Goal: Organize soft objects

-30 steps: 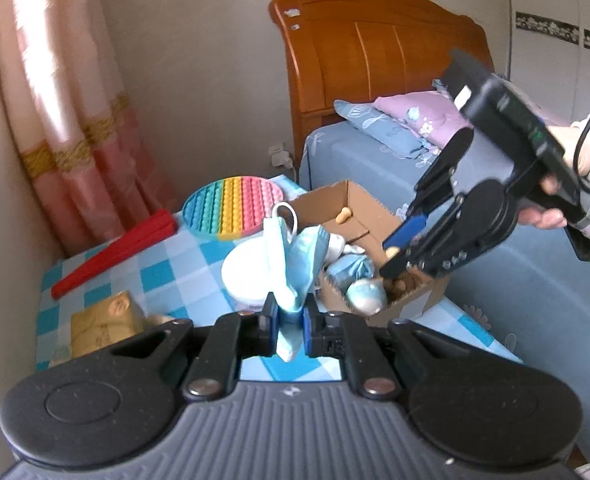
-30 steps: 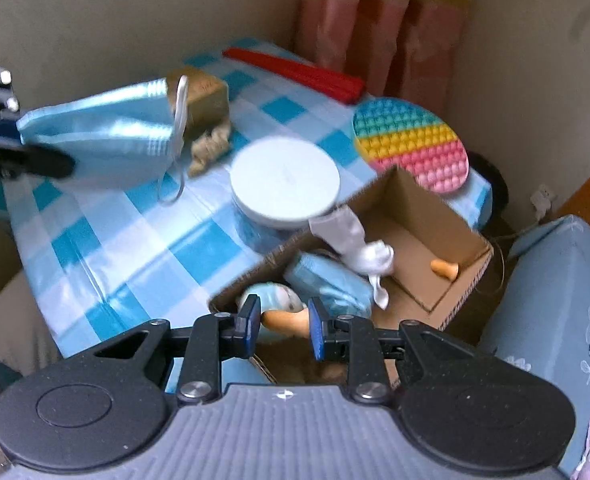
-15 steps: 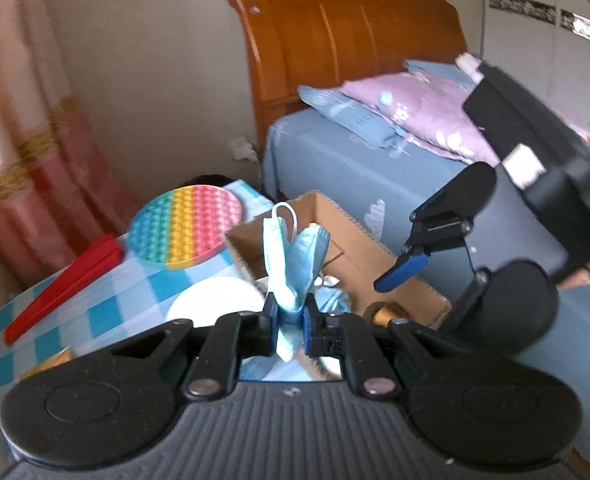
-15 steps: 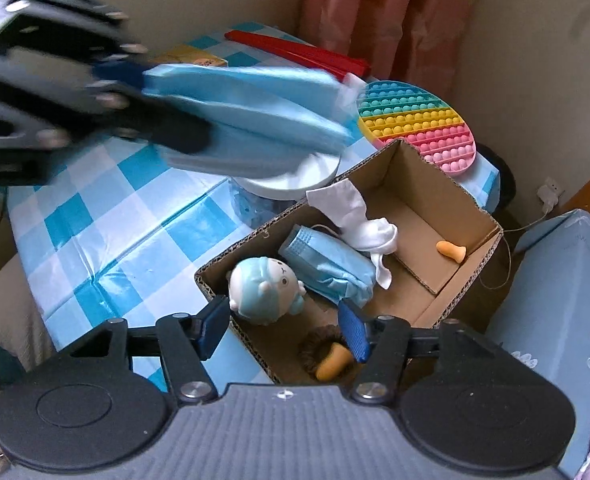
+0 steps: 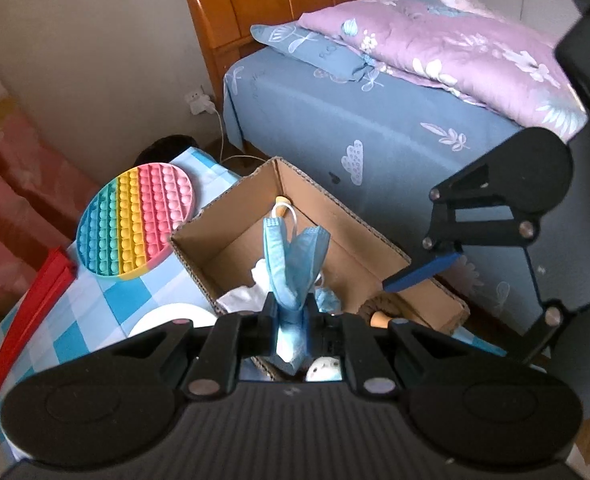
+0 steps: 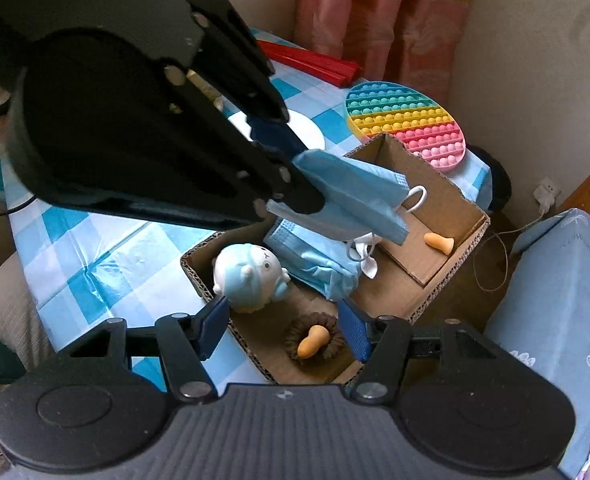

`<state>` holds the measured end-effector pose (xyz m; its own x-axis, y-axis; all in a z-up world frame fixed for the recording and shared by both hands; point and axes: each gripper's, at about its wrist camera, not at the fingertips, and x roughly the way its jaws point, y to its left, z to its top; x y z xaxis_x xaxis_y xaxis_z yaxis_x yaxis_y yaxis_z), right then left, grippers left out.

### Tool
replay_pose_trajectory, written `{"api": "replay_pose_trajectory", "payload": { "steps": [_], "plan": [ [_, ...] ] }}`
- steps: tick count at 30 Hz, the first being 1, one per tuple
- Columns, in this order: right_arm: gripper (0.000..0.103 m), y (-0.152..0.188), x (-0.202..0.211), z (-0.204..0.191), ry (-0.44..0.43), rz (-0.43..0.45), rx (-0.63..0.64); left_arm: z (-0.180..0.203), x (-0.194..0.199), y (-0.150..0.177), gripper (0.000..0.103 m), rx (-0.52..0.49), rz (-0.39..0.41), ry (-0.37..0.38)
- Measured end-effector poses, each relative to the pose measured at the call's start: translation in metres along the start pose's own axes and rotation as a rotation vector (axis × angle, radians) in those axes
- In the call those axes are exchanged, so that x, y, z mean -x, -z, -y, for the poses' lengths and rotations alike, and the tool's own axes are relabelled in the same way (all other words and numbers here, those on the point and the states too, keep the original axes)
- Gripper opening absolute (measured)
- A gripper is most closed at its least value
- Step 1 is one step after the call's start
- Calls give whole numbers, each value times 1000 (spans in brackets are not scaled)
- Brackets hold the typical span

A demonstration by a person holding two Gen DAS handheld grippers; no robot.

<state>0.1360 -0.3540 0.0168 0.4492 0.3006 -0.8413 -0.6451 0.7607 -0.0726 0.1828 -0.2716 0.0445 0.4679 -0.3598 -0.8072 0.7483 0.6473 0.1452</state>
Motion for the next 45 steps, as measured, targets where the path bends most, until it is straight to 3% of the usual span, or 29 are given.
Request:
{"api": "replay_pose_trajectory", "payload": {
  "steps": [2, 4, 6, 11, 15, 17, 22, 29, 36, 42, 45],
  "plan": [
    [65, 0, 0, 2, -1, 2, -5, 1, -2, -2, 11, -3, -2, -4],
    [65, 2, 1, 3, -5, 7, -8, 1, -4, -6, 18, 8, 3, -17],
    [65, 2, 1, 3, -4, 10, -11, 0, -3, -7, 29, 18, 16, -19],
    [66, 0, 4, 2, -2, 17, -13, -1, 11, -3, 75, 36, 64, -45],
    [71, 1, 11, -1, 3, 34, -24, -4, 34, 7, 82, 66, 114, -70],
    [74, 1, 15, -3, 0, 47, -36, -5, 47, 15, 95, 78, 141, -95],
    [85, 1, 26, -17, 7, 80, -54, -4, 78, 46, 97, 83, 206, -181],
    [99, -2, 35, -42, 56, 124, -164, -12, 103, 107, 100, 235, 247, -267],
    [102, -5, 38, -80, 102, 186, -263, -27, 113, 165, 100, 423, 265, -362],
    [103, -17, 27, -115, 139, 225, -275, -40, 124, 203, 100, 487, 268, -472],
    [103, -24, 17, -130, 130, 231, -283, -49, 127, 219, 101, 521, 270, -491]
  ]
}}
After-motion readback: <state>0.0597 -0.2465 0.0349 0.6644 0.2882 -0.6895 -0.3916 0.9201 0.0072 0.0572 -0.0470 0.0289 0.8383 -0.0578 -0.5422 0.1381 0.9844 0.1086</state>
